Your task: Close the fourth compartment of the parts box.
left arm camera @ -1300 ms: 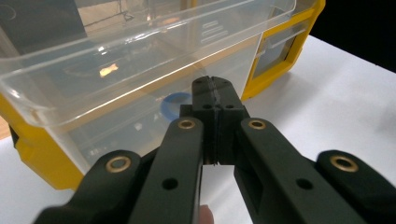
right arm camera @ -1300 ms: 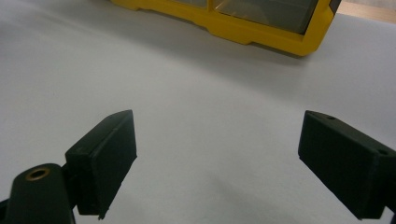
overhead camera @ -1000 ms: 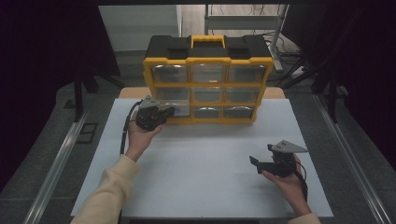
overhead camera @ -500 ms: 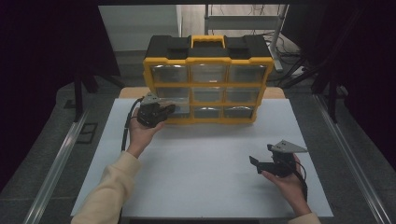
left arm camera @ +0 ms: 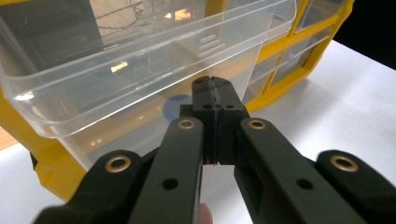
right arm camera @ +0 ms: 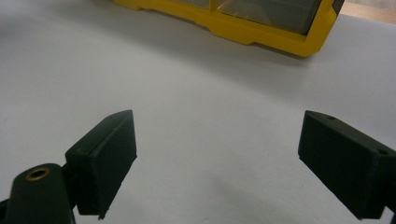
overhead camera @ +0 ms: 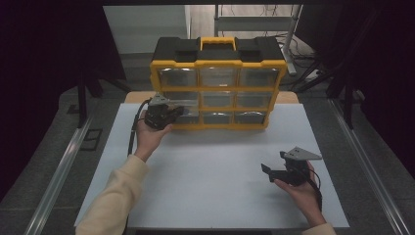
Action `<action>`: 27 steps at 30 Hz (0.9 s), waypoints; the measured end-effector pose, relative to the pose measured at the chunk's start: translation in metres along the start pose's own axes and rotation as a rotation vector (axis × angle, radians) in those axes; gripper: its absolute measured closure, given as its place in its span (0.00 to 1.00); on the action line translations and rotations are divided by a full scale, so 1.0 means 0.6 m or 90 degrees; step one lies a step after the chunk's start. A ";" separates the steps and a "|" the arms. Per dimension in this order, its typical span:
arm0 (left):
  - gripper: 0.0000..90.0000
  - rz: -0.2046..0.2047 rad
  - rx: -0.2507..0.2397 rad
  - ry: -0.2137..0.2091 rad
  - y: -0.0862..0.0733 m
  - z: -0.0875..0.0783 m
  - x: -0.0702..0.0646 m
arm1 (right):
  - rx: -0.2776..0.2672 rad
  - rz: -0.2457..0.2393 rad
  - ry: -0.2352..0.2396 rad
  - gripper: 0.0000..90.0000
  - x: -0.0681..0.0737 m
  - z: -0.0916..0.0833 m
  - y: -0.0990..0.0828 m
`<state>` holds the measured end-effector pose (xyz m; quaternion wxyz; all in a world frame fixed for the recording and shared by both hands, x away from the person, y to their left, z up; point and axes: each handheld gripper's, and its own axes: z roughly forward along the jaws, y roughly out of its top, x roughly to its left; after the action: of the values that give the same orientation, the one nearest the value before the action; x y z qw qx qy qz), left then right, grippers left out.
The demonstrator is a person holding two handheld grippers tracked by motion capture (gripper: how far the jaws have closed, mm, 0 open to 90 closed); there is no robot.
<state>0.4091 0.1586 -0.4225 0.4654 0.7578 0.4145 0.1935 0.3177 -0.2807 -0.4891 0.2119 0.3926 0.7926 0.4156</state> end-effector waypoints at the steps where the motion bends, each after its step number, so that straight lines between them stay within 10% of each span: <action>1: 1.00 0.000 0.000 0.001 0.000 0.001 0.001 | 0.000 0.000 0.001 0.13 0.000 0.000 0.000; 27: 1.00 -0.026 0.019 0.023 0.023 0.023 0.020 | -0.002 -0.002 0.001 0.13 0.000 0.000 0.000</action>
<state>0.4319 0.1576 -0.4184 0.4505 0.7523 0.4409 0.1914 0.3178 -0.2809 -0.4889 0.2124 0.3907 0.7928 0.4168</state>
